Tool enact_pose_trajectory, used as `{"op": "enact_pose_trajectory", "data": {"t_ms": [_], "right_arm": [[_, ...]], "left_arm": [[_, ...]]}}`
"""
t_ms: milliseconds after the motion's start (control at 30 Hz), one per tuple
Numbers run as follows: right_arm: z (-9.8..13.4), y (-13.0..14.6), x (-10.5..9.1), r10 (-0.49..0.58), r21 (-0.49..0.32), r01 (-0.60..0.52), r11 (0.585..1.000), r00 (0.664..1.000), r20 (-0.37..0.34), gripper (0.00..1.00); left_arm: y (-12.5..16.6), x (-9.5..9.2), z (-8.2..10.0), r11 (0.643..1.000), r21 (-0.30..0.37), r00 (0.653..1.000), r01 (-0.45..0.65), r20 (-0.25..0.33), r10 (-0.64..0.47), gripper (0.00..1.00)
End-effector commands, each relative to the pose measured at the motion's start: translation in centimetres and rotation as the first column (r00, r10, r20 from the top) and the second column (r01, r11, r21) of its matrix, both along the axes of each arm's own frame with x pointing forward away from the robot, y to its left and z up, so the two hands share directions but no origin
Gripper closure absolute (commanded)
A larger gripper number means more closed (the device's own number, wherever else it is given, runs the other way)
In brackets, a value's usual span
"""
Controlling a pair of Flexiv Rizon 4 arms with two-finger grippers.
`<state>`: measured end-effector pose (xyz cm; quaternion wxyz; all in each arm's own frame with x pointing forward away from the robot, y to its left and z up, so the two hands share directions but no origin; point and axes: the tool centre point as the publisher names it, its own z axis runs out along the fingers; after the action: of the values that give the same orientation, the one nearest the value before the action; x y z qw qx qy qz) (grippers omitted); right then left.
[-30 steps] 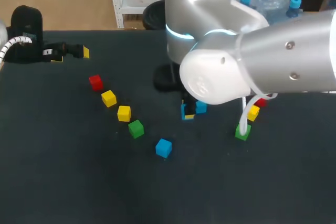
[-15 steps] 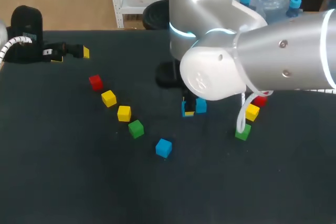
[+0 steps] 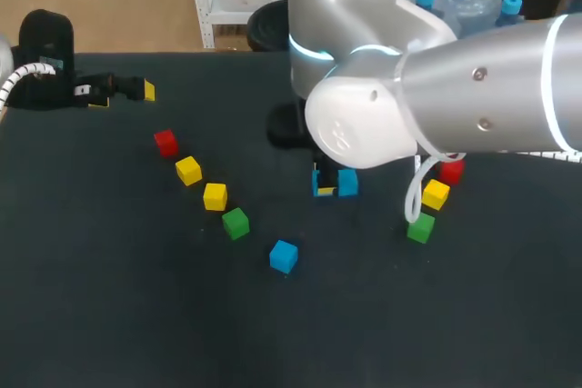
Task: Place the blue cubes, place green cubes on the blue cubes, place the yellow cubes on the green cubes, then place the red cubes on the yellow cubes, and place purple cube on the red cubes.
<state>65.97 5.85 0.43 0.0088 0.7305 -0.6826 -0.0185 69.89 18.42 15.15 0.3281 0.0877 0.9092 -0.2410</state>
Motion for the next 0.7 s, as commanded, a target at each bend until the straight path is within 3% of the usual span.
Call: {"op": "enact_pose_trajectory", "data": {"t_ms": [33,700], "right_arm": [[-0.7,0.0,0.3,-0.020,-0.016,0.020,1.000,0.999,-0.027,1.00],[-1.3,0.4,1.3,-0.038,-0.002,0.038,0.999,0.999,-0.028,1.00]], "left_arm": [[0.1,0.0,-0.1,1.000,-0.006,1.000,0.003,0.004,-0.003,0.00],[0.1,0.0,-0.1,1.000,-0.006,1.000,0.003,0.004,-0.003,0.00]]}}
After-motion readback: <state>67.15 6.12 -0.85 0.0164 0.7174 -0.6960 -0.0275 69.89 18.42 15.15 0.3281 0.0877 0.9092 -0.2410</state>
